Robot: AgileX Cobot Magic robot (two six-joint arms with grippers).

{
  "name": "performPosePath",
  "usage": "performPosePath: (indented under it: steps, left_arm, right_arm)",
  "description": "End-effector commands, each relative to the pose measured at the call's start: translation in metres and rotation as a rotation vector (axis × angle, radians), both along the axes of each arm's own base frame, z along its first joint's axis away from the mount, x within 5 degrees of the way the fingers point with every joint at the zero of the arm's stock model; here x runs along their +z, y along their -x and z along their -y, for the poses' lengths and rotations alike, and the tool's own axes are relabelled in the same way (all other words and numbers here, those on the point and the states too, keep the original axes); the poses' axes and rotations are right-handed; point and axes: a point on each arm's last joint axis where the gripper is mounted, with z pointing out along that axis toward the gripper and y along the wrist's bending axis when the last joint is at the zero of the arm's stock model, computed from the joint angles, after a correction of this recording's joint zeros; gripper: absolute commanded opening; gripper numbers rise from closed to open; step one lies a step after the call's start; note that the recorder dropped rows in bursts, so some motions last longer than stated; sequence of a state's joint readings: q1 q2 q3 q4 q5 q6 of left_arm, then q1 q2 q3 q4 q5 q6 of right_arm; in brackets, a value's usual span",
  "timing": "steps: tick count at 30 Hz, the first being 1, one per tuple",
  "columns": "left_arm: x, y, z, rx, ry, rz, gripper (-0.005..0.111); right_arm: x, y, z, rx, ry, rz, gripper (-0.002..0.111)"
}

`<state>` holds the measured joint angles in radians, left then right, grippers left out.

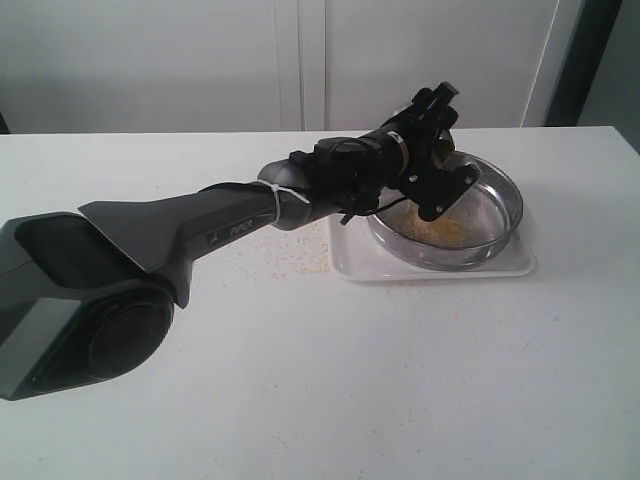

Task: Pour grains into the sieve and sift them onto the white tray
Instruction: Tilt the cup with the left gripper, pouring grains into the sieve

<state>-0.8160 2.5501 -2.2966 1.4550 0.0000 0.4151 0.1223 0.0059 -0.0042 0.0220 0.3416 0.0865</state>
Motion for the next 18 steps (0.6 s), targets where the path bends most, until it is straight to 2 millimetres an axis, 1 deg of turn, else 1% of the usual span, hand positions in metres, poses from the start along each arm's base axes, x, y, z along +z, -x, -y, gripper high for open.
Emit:
performPosePath:
  steps: [1, 6, 13, 18]
  left_arm:
    - [0.0108, 0.0005, -0.0002, -0.013, -0.008, 0.037, 0.000]
    - [0.0108, 0.0005, -0.0002, -0.021, -0.041, 0.062, 0.000]
    - [0.0109, 0.0003, -0.0002, -0.061, -0.162, 0.152, 0.000]
    - [0.0110, -0.0006, -0.0011, -0.066, -0.183, 0.168, 0.000]
  right_arm:
    - [-0.0006, 0.0001, 0.0003, -0.004, 0.001, 0.008, 0.000]
    - [-0.0006, 0.0001, 0.0003, -0.004, 0.001, 0.008, 0.000]
    - [-0.0006, 0.0001, 0.0003, -0.004, 0.001, 0.008, 0.000]
    - [-0.0006, 0.0001, 0.0003, -0.004, 0.001, 0.008, 0.000]
